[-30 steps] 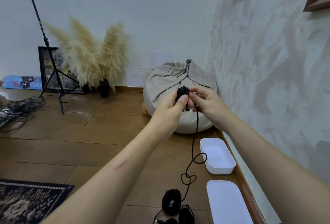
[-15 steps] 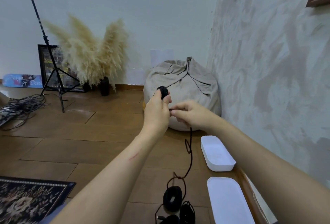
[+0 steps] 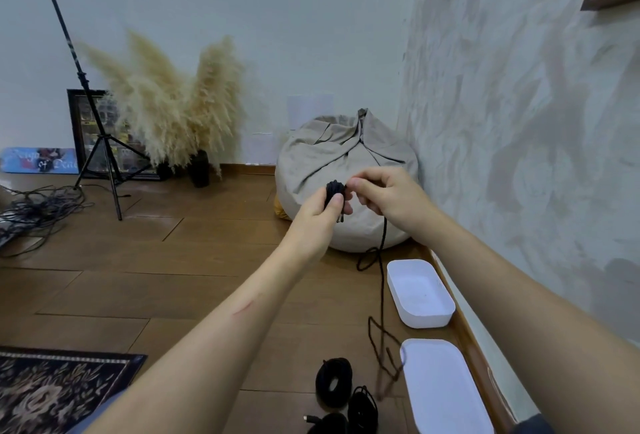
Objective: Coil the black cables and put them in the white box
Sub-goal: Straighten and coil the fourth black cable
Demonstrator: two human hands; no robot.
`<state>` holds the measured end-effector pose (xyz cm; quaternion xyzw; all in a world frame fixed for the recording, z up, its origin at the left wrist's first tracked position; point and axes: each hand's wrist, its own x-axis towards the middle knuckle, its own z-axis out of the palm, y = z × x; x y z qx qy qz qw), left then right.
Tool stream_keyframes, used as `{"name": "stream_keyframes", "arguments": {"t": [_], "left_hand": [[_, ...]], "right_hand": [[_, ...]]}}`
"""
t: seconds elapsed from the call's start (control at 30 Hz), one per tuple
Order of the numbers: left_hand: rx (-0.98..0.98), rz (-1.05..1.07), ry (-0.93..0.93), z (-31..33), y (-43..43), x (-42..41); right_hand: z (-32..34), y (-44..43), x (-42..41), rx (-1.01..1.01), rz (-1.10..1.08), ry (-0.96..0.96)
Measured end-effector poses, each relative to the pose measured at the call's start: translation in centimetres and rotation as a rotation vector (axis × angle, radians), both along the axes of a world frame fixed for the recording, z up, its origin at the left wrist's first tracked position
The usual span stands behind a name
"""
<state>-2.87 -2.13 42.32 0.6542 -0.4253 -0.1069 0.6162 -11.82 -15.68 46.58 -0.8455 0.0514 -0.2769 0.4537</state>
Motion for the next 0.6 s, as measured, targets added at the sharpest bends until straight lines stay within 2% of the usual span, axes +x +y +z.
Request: {"name": "stream_keyframes", "arguments": {"t": [0.2,0.43,0.6], "left_hand": [[0.042,-0.036,-0.07,-0.5,-0.2,-0.6],[0.03,0.017,-0.059,-0.3,-0.2,-0.9],[0.019,0.033,-0.044,-0.4,-0.2,-1.0]], "right_hand": [[-0.3,-1.0,-0.1,0.039,-0.067,-0.051],[-0.7,-1.2,0.0,0.136,-0.035,-0.03],[-0.6,-1.1,-0.1,0.102,0.003,0.001]]}}
